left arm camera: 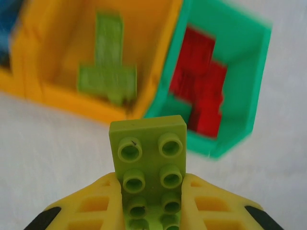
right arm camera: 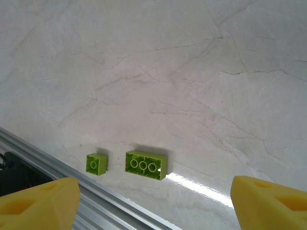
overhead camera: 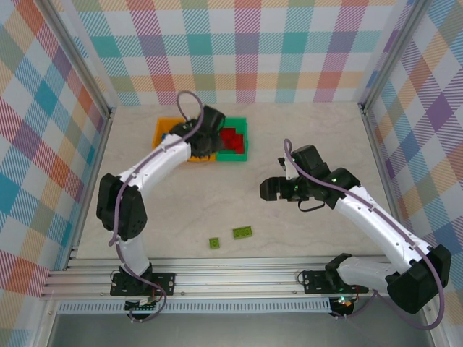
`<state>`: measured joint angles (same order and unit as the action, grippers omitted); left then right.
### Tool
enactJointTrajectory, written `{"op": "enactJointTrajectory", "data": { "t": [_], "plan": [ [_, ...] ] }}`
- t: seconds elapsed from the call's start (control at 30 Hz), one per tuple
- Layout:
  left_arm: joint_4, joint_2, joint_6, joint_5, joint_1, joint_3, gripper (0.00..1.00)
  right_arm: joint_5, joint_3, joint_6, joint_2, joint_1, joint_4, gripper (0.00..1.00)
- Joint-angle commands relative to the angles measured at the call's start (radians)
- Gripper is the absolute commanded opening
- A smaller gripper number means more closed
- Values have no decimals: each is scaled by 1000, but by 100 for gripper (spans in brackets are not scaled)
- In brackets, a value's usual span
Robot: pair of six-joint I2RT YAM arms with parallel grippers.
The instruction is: Sort the legos into containers by color
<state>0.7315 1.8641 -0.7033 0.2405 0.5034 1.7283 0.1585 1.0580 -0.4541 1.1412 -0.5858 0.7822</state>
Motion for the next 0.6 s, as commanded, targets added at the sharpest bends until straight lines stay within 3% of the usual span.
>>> {"op": "enactJointTrajectory", "data": {
  "t": [0.0, 0.13, 0.27, 0.4, 0.57],
  "plan": [
    [58, 160, 103, 32, -72, 171, 25, 6, -1, -26, -24, 0, -15, 83],
    [85, 329, 139, 27, -120, 385, 25, -3, -4, -32, -43, 0, -4, 83],
    [74, 402, 132, -14, -152, 477, 40, -16, 2, -27, -51, 0, 21, 83],
    [78, 371, 139, -35, -157, 484, 57, -17, -1, -29, -51, 0, 18, 84],
    [79, 236, 150, -92, -151, 387, 61, -5, -5, -29, -28, 0, -2, 84]
  ]
}}
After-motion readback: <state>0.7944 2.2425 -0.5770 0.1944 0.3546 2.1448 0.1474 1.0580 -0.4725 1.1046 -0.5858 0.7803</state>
